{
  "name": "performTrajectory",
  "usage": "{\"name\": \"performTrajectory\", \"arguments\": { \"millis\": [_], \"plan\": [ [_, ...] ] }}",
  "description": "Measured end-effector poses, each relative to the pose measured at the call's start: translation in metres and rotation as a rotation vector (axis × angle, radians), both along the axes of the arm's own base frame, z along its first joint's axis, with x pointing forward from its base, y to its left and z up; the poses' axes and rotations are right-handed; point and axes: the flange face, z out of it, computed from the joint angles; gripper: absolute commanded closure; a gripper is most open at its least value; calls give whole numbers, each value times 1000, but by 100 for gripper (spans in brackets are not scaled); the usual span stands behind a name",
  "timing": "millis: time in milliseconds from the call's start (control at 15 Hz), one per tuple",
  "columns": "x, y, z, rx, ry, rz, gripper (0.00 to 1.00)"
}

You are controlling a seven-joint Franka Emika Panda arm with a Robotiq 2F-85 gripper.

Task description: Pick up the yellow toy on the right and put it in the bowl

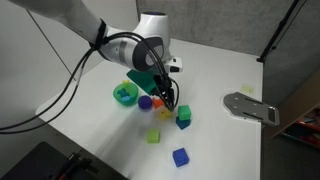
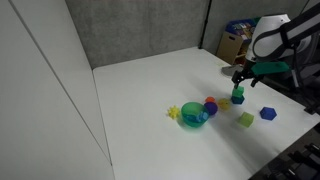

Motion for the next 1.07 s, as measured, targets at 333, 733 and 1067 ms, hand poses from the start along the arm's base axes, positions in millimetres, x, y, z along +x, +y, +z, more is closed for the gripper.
{"name": "performTrajectory", "arguments": {
  "millis": [333,733,1067],
  "plan": [
    [9,-2,-34,13,7,-15,0],
    [25,-5,-65,29,20,-33,0],
    [36,-5,-102,28,46,-38,0]
  ]
}}
